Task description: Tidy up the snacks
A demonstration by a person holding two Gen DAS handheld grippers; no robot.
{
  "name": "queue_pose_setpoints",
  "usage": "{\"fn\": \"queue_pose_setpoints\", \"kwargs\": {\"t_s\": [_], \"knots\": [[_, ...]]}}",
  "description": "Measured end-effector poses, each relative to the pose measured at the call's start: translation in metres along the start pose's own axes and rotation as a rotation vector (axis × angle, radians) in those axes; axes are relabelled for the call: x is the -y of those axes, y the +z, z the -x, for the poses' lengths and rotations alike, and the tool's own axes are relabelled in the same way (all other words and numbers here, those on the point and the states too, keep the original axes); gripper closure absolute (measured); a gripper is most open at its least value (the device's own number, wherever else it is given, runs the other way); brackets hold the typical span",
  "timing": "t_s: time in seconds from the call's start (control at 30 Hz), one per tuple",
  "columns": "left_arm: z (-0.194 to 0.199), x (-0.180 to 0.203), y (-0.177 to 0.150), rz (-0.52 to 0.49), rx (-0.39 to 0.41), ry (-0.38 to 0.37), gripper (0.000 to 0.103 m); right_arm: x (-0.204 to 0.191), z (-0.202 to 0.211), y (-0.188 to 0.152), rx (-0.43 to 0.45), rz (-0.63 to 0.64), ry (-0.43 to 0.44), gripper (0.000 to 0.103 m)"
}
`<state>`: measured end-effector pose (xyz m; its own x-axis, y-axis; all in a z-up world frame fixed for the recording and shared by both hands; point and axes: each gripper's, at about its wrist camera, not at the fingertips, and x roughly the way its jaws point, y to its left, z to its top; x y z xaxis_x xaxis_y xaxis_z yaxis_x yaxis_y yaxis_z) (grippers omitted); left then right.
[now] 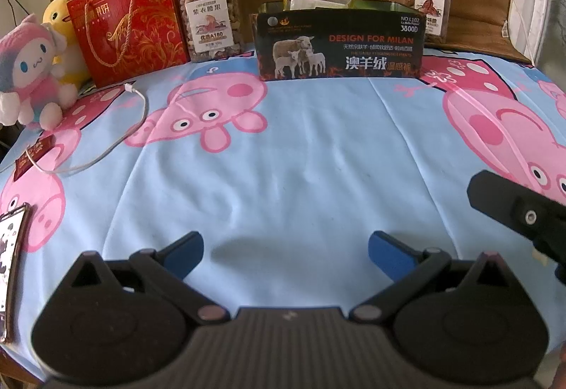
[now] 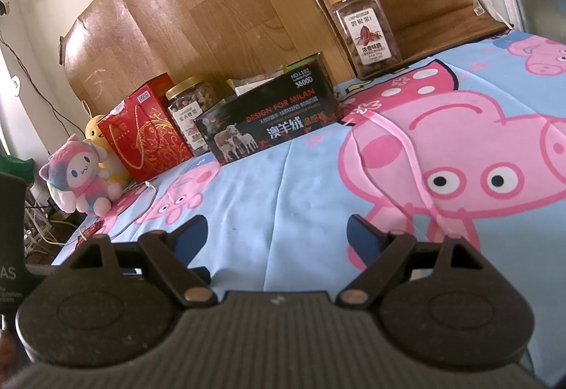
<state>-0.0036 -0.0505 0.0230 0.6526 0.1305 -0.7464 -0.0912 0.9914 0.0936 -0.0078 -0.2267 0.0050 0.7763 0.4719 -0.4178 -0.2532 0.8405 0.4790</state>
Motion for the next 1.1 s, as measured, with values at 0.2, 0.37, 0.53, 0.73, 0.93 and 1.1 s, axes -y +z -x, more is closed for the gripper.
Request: {"fn": "queue_pose_setpoints", "kwargs": {"t_s": [0.2,0.37,0.53,0.73,0.93,1.1], "knots": [[0.0002,0.0008,-0.0005,-0.003,0.001,-0.001,0.000,-0.0002,-0.0001,0.0005,0.001,-0.001,-0.001,0.015],[0.0001,0.0008,-0.0003,-0.004,0.001,-0.001,0.000,-0.0003,0.0001,0.0000,0.001,-0.002,-0.002,0.015],[0.0002,0.0010,-0.0002,-0.003,0.000,-0.001,0.000,-0.0003,0.0006,-0.0005,0.001,-0.002,-0.002,0.015],[0.0000,0.0015,-0.0003,-0.004,0.000,-0.004,0.000,-0.0001,0.0006,-0.0003,0.000,-0.002,-0.001,0.015],[0.0002,0.0021,-0.0008,-0.006,0.000,-0.005,0.000,-0.0004,0.0007,-0.0005,0.002,-0.001,-0.002,0.015],[0.0002,0.0026,-0.0010,-0.005,0.000,-0.006,0.000,-0.0003,0.0003,0.0000,0.001,-0.002,-0.002,0.015]]}}
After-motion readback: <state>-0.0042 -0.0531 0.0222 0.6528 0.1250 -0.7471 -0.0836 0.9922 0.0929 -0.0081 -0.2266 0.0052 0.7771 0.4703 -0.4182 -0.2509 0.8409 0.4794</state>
